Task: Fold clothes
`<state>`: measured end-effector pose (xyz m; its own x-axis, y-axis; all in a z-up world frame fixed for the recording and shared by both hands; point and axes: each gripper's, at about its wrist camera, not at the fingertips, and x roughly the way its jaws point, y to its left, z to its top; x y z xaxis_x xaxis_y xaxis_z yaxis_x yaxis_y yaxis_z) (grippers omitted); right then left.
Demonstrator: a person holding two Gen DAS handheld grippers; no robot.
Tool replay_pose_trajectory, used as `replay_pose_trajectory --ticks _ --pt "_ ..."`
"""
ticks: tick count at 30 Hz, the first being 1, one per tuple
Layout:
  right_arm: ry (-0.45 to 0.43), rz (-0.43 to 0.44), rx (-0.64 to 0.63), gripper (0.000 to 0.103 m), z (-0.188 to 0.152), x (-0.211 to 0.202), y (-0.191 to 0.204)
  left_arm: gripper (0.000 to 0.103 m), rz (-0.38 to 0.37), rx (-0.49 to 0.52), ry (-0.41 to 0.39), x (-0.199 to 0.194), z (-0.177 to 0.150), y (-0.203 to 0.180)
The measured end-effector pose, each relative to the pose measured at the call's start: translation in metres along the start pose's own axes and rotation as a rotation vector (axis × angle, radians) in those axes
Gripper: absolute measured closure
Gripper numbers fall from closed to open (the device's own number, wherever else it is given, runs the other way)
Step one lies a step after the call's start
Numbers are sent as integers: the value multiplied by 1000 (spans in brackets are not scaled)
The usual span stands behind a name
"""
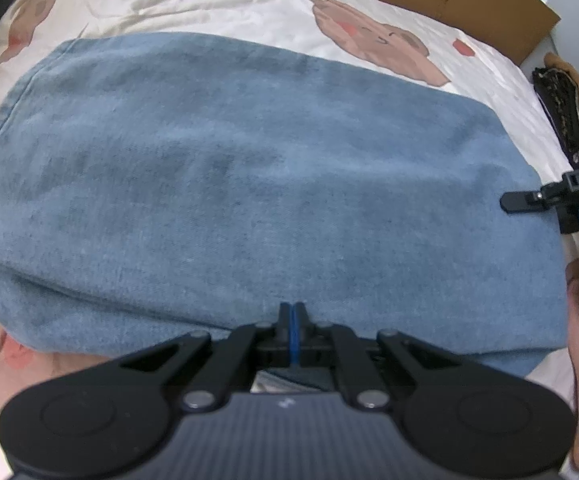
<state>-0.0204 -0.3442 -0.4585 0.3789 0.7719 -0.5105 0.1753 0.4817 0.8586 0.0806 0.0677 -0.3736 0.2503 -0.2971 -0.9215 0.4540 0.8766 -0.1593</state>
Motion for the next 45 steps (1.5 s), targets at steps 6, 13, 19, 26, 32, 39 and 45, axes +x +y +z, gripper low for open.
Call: replay_pose_trajectory --ticks 6,13,19,26,32,39,45 --pt "-27 -14 -42 88 -13 0 3 100 28 42 37 2 9 -6" --pt "-36 -40 -110 98 -13 -4 15 98 60 101 -5 -16 14 -22" --pt "-23 -21 -104 98 -6 -14 27 98 55 108 -46 -22 32 -30" --pt "-15 2 -129 98 9 -33 51 98 29 116 -80 -15 53 -38" --pt "-25 -42 -145 98 31 -56 56 98 -3 131 -105 -11 71 -42" --pt "-54 -110 -143 98 55 -85 43 97 -70 155 -125 3 94 -57" --pt "-69 -167 -115 98 76 -109 33 94 -130 200 -134 12 100 -81"
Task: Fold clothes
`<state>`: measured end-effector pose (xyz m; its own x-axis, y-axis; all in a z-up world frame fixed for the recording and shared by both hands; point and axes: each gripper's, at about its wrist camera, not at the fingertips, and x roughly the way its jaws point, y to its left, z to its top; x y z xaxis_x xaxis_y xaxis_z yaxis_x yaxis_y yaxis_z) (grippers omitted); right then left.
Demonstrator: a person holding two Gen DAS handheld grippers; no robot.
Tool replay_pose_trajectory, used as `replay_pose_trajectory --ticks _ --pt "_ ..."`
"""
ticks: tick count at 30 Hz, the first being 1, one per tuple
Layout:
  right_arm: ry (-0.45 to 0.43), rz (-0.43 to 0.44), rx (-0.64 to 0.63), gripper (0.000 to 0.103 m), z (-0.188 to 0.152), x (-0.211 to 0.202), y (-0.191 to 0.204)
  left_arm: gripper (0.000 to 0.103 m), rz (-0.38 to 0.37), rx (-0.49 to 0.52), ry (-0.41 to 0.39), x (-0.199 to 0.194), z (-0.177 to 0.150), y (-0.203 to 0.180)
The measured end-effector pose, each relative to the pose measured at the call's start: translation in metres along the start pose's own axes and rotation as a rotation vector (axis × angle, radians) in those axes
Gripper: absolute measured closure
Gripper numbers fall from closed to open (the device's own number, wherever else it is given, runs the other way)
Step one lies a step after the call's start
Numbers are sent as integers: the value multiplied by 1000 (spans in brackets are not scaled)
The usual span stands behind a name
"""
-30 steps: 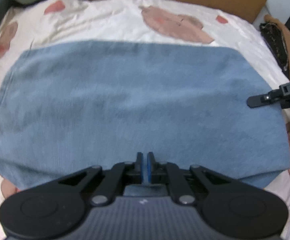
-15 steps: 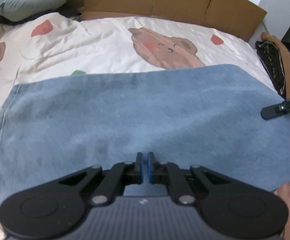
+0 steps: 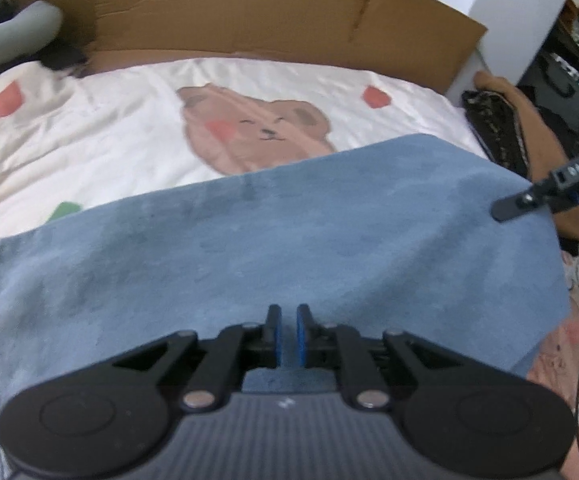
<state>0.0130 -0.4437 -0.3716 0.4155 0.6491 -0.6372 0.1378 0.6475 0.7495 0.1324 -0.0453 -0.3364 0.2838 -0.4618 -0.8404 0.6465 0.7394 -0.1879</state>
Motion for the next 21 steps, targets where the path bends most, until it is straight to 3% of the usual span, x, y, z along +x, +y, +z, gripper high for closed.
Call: replay_pose_trajectory --ticks 5,11,17,19,20,21 --pt "3 -8 50 98 8 -5 -21 94 -19 5 9 12 1 -11" --pt "8 98 100 93 2 6 -50 94 -16 -21 39 26 -4 -11" --pt "32 73 110 80 -16 8 -66 94 0 10 49 28 -3 -16" --pt "44 59 108 72 -24 5 -69 93 -2 10 49 28 -4 -17" --pt "50 51 105 62 -29 3 -71 93 -5 13 49 28 -5 -18" --pt "57 43 103 61 -33 1 -72 93 -8 17 50 27 -6 -19"
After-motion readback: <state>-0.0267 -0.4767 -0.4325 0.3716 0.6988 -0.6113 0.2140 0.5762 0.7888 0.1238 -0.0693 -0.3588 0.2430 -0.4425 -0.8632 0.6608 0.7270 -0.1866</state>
